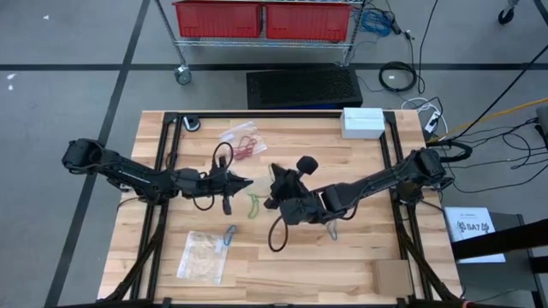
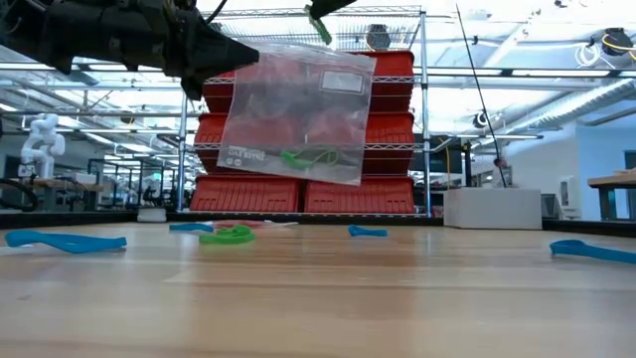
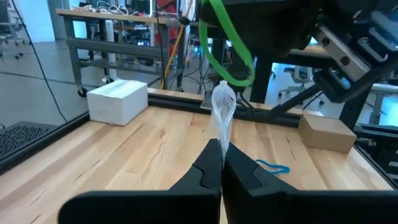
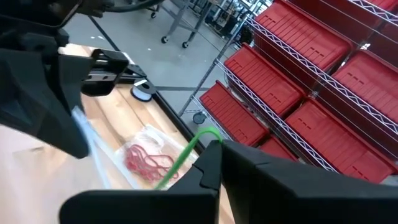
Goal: Sort rubber bands
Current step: Put the bottom green rubber band into the zip bag
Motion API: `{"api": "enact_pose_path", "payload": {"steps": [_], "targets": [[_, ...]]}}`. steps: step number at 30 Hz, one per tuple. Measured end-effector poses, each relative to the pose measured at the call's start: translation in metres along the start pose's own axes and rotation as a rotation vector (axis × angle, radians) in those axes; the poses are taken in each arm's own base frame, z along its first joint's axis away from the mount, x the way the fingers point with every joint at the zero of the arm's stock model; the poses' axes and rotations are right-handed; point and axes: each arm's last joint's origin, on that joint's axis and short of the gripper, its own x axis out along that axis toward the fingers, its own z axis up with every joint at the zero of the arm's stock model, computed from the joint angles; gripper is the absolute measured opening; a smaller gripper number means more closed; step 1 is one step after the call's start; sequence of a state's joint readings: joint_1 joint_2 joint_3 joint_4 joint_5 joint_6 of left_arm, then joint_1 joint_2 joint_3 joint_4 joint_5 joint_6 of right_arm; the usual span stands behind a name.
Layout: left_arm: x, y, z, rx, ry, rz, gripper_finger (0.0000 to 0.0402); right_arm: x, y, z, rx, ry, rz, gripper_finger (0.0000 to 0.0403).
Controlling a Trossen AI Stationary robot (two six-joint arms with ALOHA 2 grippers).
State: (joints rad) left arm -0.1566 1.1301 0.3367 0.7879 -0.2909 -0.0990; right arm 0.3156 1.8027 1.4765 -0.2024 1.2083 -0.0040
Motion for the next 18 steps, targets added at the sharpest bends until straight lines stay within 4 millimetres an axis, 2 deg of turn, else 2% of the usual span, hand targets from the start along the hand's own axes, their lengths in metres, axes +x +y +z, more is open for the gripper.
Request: {"api": "enact_pose_path", "payload": {"steps": [18], "targets": [[-0.0002, -0.0008, 0.0013, -0.004, -0.014, -0.006, 0.0000, 0.0098, -0.0044, -0.0002, 0.009, 0.011, -0.019, 0.0000]]}}
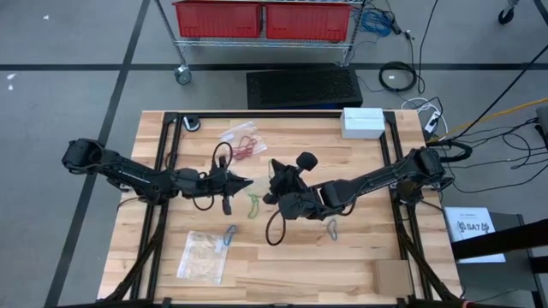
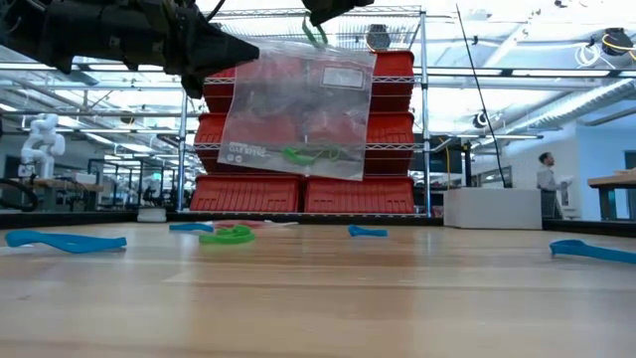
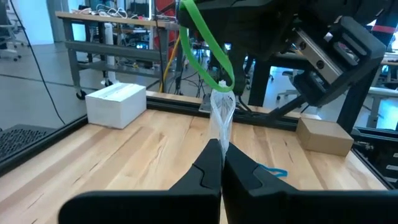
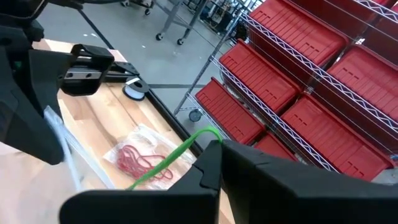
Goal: Sort rubber bands
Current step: Put the bottom green rubber band into the zip bag
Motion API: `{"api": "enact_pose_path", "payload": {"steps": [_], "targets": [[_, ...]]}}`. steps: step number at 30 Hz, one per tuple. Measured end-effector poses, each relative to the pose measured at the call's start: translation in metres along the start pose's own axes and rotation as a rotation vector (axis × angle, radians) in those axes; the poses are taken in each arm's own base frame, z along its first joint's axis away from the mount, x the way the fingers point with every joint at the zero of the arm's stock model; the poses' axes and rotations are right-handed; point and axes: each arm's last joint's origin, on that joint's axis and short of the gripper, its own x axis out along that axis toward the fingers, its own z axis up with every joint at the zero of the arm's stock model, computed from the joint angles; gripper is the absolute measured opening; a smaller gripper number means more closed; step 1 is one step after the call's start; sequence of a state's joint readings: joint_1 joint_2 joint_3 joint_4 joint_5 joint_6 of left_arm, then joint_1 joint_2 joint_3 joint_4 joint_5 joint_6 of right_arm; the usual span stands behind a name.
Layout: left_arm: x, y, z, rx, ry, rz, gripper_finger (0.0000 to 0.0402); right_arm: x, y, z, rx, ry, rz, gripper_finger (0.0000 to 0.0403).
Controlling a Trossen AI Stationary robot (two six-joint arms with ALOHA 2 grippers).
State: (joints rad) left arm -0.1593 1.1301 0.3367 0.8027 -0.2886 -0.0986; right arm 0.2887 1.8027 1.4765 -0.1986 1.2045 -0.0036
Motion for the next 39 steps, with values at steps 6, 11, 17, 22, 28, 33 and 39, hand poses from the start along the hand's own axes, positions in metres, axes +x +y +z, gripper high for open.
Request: {"api": "enact_pose_path", "payload": {"steps": [6, 11, 17, 22, 28, 33, 39], "targets": [[0.000, -0.001, 0.000, 0.001, 0.001, -0.007, 0.0000, 0.003, -0.001, 0.000, 0.007, 0.004, 0.002, 0.0000], [0.000, -0.001, 0.000, 0.000, -0.001, -0.004, 0.0000, 0.000, 0.001, -0.001, 0.019, 0.003, 0.047, 0.0000], [0.000, -0.001, 0.000, -0.002, -0.004, 0.006, 0.0000, -0.011, 0.006, -0.002, 0.020, 0.000, 0.081, 0.0000], [0.000, 0.000, 0.000, -0.003, -0.005, 0.015, 0.0000, -0.018, 0.009, -0.003, 0.016, -0.002, 0.097, 0.0000], [0.000, 0.000, 0.000, -0.021, -0.005, 0.016, 0.0000, -0.020, 0.009, -0.012, 0.011, 0.041, 0.095, 0.0000], [0.000, 0.000, 0.000, -0.026, -0.005, 0.017, 0.0000, -0.020, 0.006, -0.016, 0.017, 0.049, 0.021, 0.0000], [0.000, 0.000, 0.000, -0.028, -0.005, 0.018, 0.0000, -0.020, 0.004, -0.016, 0.014, 0.037, -0.035, 0.0000]]}}
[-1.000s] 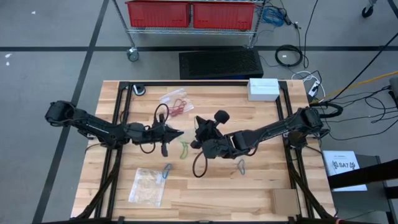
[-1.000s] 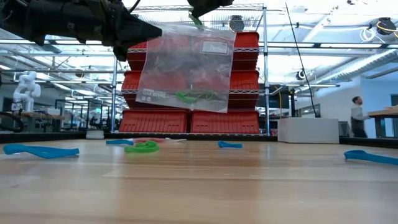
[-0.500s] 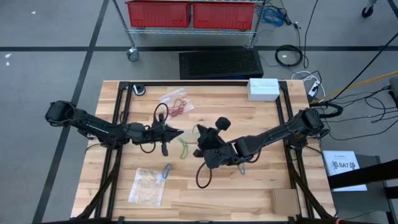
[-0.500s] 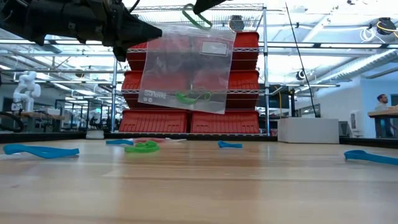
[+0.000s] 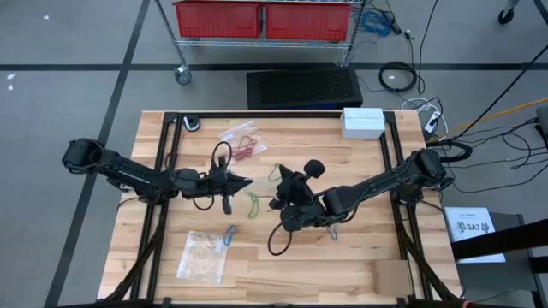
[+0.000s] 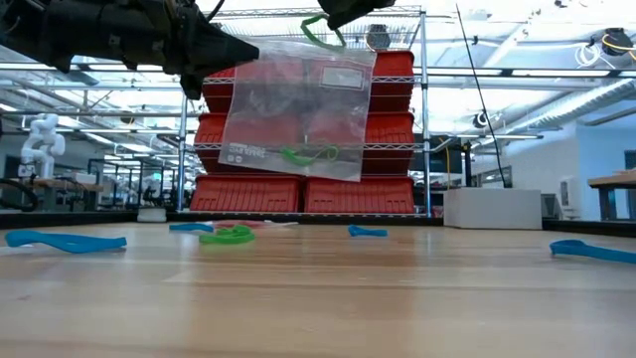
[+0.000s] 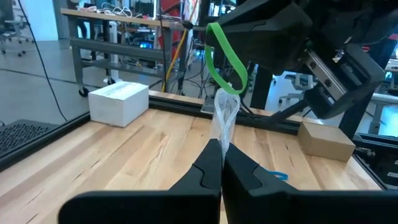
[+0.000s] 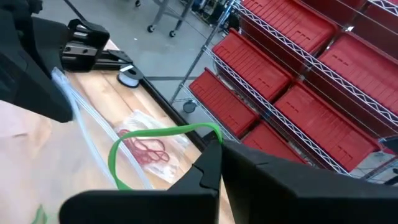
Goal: Sort rubber bands
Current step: Put the bottom green rubber band into the zip bag
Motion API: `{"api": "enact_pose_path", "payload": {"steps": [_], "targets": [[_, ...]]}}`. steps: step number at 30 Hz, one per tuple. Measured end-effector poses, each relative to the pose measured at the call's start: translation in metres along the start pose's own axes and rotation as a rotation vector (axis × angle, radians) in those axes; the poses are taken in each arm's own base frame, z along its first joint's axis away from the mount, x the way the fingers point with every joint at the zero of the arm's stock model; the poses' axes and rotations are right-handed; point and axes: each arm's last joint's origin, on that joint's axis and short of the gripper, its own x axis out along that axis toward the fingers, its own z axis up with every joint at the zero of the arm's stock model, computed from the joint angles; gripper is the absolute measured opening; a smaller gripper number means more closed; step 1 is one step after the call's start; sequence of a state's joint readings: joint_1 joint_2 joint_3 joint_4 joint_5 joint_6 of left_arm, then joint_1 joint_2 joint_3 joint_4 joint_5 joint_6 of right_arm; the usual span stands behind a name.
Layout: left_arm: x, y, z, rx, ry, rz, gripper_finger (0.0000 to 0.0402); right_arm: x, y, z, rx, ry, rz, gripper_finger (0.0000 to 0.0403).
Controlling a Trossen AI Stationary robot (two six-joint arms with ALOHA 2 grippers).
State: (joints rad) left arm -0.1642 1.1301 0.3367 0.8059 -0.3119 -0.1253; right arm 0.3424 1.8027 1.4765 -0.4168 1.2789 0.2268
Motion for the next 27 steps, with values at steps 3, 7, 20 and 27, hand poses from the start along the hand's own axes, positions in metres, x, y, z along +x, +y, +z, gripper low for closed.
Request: {"api": "enact_pose_path", "payload": {"steps": [3, 7, 20, 27], "targets": [[0.000, 0.000, 0.000, -0.001, 0.000, 0.000, 0.0000, 0.000, 0.000, 0.000, -0.003, -0.001, -0.005, 0.0000], [0.000, 0.000, 0.000, -0.015, 0.000, 0.000, 0.0000, 0.000, -0.002, -0.001, -0.021, -0.008, -0.057, 0.0000], [0.000, 0.001, 0.000, -0.023, 0.000, 0.027, 0.0000, 0.012, 0.006, -0.010, -0.093, 0.015, -0.085, 0.0000], [0.000, 0.002, -0.001, -0.023, 0.007, 0.049, 0.0000, 0.021, 0.015, -0.019, -0.150, 0.030, -0.112, 0.0000]]}}
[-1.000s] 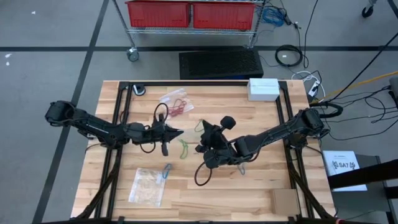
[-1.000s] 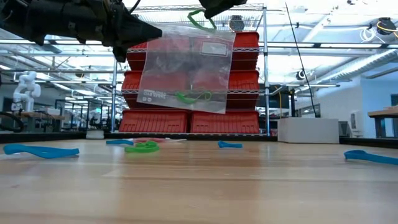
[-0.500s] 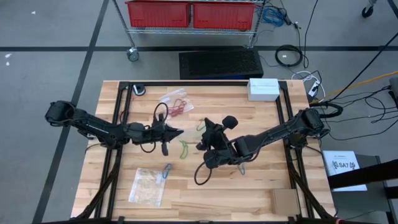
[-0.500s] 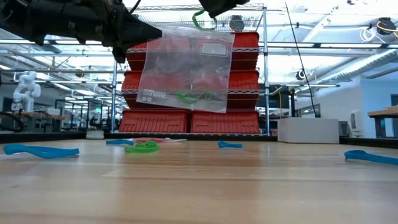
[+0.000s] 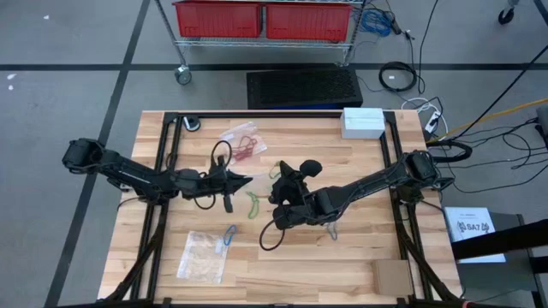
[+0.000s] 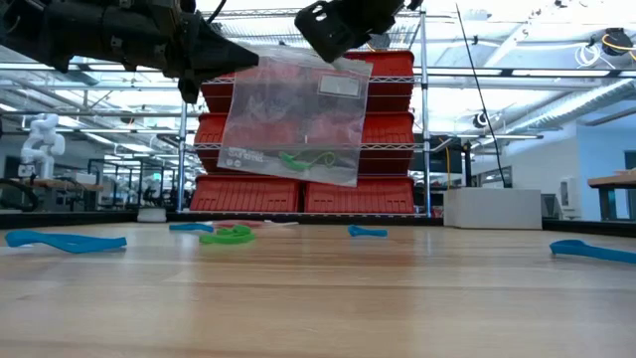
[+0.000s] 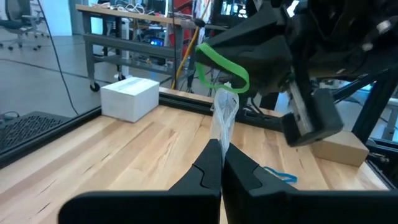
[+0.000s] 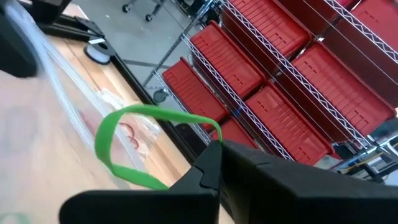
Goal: Sort rubber bands
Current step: Put the bottom green rubber band into the zip bag
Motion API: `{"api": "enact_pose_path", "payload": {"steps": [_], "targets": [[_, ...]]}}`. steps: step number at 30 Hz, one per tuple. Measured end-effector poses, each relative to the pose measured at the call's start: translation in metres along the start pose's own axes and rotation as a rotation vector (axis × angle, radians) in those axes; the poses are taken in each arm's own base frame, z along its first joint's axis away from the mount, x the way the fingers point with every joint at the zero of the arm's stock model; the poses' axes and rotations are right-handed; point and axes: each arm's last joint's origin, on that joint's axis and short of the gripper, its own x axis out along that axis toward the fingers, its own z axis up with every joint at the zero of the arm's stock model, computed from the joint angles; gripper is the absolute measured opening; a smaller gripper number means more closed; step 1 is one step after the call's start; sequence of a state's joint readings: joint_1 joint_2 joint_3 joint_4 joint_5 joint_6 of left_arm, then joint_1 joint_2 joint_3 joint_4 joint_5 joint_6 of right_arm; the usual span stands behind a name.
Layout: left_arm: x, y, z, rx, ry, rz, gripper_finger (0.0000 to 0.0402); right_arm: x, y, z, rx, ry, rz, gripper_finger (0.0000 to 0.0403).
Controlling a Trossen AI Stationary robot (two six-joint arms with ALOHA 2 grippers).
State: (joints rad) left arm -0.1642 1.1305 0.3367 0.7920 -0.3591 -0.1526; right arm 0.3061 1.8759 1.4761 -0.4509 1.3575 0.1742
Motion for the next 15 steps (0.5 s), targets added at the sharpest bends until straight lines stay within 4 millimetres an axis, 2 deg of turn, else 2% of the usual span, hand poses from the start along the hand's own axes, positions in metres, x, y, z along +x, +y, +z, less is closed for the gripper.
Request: {"api": "enact_pose_path", "payload": {"steps": [8, 15], "targets": [[0.000, 0.002, -0.002, -0.017, 0.015, 0.044, 0.0000, -0.009, 0.002, 0.002, -0.034, -0.018, 0.031, 0.0000], [0.000, 0.002, -0.002, -0.032, 0.013, 0.069, 0.0000, -0.009, 0.002, 0.002, -0.068, -0.021, 0.014, 0.0000]]}}
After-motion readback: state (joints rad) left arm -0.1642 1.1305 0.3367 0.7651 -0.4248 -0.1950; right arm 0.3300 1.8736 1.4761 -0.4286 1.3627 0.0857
